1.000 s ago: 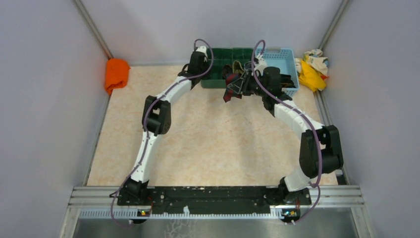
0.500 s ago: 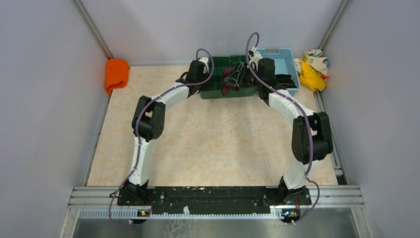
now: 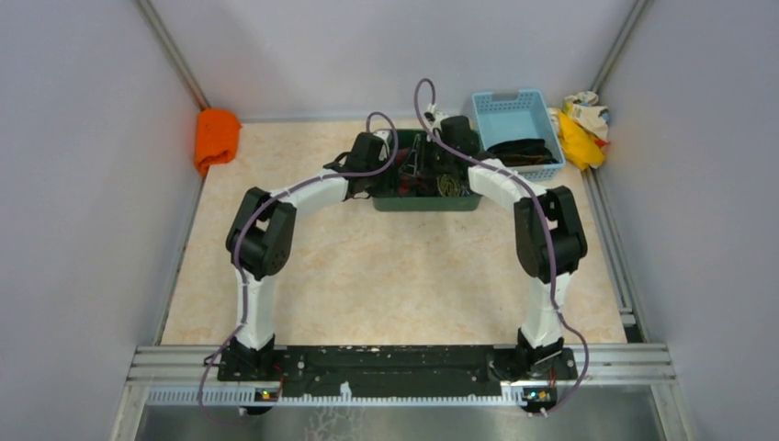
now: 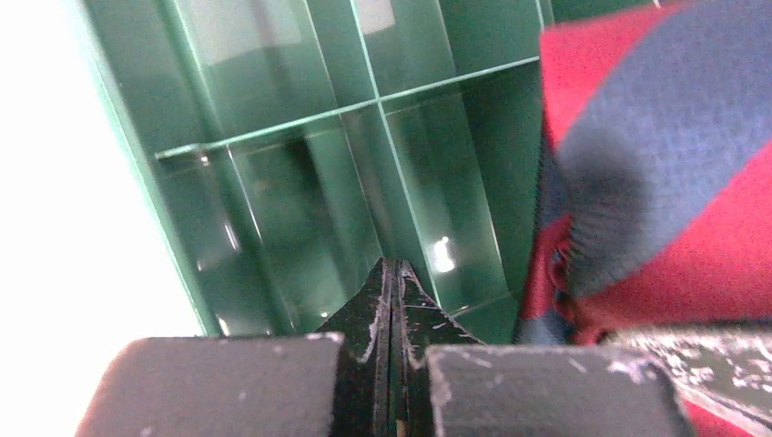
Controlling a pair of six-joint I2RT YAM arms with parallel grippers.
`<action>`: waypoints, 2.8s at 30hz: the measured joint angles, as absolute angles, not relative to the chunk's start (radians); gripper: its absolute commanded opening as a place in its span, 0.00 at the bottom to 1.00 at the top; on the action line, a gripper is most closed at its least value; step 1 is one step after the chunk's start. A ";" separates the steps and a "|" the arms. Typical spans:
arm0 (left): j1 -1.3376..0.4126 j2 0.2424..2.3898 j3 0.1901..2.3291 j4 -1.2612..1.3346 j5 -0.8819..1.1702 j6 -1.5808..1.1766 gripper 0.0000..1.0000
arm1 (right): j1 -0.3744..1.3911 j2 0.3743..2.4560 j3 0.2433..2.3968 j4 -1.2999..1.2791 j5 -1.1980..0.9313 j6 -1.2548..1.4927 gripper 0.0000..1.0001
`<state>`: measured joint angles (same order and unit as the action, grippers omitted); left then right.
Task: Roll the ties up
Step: Move the storage box to the center of the board, then place the tie in the storage box.
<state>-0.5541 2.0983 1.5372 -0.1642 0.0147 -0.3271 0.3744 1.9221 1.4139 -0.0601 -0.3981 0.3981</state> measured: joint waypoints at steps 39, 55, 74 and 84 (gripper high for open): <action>-0.551 1.653 1.357 -0.299 -0.373 -0.344 0.10 | 0.642 2.146 1.747 -0.567 0.355 0.555 0.00; -0.528 1.651 1.355 -0.300 -0.337 -0.344 0.09 | 0.606 2.420 2.173 -0.974 0.308 0.464 0.00; -0.508 1.669 1.347 -0.316 -0.310 -0.344 0.09 | 0.599 2.272 2.098 -0.905 0.223 0.376 0.76; -0.508 1.679 1.347 -0.317 -0.304 -0.347 0.10 | 0.600 2.268 2.052 -0.868 0.228 0.337 0.81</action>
<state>-0.5079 1.6794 1.3468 -0.3172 -0.3038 -0.3466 0.5999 2.2677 2.0521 -0.8680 0.2283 0.3374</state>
